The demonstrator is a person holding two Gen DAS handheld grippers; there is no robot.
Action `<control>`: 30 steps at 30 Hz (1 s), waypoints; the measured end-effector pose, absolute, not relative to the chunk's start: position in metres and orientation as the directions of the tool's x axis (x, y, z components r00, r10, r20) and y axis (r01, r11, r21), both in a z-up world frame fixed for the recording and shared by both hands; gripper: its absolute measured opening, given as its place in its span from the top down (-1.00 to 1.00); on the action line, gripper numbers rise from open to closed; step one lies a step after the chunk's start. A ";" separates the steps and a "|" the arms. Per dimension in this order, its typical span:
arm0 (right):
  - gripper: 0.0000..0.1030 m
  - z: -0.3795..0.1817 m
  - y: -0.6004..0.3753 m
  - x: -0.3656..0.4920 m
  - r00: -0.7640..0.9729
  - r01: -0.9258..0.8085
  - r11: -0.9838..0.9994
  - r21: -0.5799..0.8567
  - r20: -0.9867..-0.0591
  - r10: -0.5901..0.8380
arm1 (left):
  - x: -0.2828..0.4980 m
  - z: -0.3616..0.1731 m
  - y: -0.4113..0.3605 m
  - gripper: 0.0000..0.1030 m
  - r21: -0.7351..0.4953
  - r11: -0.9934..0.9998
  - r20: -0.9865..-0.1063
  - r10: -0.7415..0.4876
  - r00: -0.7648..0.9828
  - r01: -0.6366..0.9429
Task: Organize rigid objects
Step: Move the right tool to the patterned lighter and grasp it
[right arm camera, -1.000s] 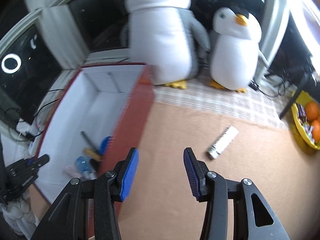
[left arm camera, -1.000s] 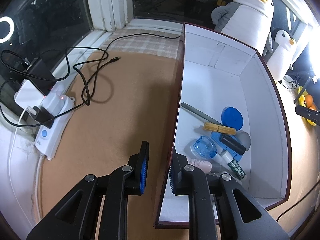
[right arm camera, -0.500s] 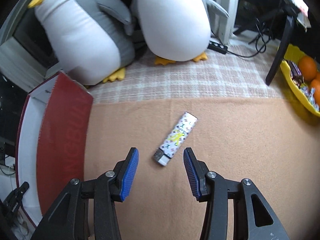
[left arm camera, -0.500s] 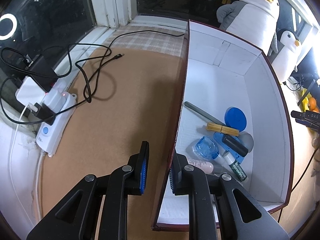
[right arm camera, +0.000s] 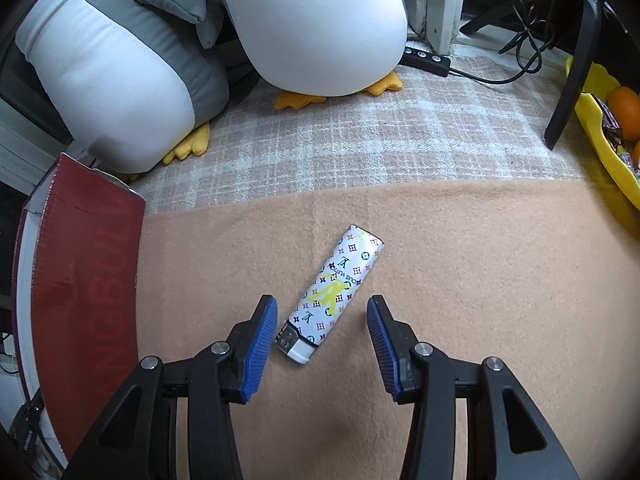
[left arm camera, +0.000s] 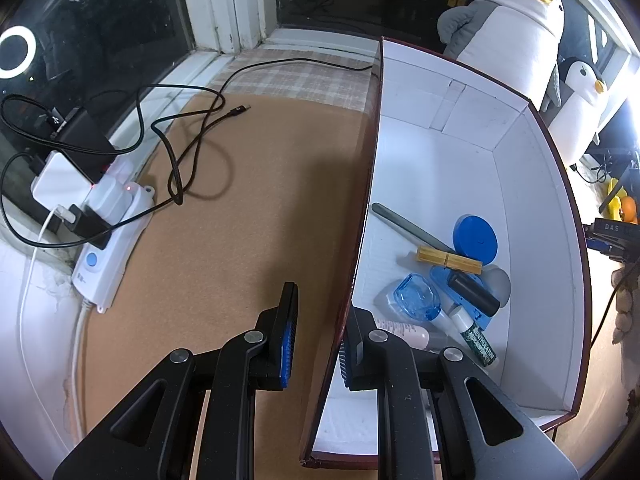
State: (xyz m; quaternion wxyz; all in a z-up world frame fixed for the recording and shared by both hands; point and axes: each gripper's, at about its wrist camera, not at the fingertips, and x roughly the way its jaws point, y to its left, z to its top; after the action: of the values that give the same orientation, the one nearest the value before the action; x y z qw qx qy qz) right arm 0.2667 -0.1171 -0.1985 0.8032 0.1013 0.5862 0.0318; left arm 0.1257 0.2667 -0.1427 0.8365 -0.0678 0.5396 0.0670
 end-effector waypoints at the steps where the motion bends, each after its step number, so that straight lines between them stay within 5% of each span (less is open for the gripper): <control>1: 0.17 -0.199 -0.115 0.269 0.308 0.065 0.979 0.192 -0.937 0.163 | 0.126 -0.143 0.267 0.68 -0.040 0.982 -0.912 0.040 0.409 -0.185; 7: 0.20 -0.202 -0.102 0.278 0.286 0.035 0.992 0.124 -0.952 0.109 | 0.126 -0.143 0.267 0.68 -0.042 0.982 -0.912 0.038 0.409 -0.185; 12: 0.58 -0.202 -0.095 0.279 0.284 0.003 0.997 0.078 -0.956 0.074 | 0.125 -0.143 0.267 0.68 -0.050 0.982 -0.910 0.032 0.414 -0.184; 25: 0.63 -0.178 -0.092 0.236 0.343 -0.032 0.997 0.069 -0.936 0.076 | 0.114 -0.141 0.271 0.64 -0.080 0.983 -0.900 0.002 0.436 -0.168; 30: 0.82 -0.147 -0.070 0.220 0.382 -0.085 0.992 0.097 -0.916 0.122 | 0.109 -0.140 0.272 0.64 -0.089 0.983 -0.896 -0.009 0.443 -0.160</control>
State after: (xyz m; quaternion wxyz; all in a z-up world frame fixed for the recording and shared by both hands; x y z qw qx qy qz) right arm 0.2197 -0.0698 -0.1471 0.8312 0.0171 0.5522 0.0623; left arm 0.1086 0.2721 -0.1396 0.8457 -0.0803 0.5256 0.0446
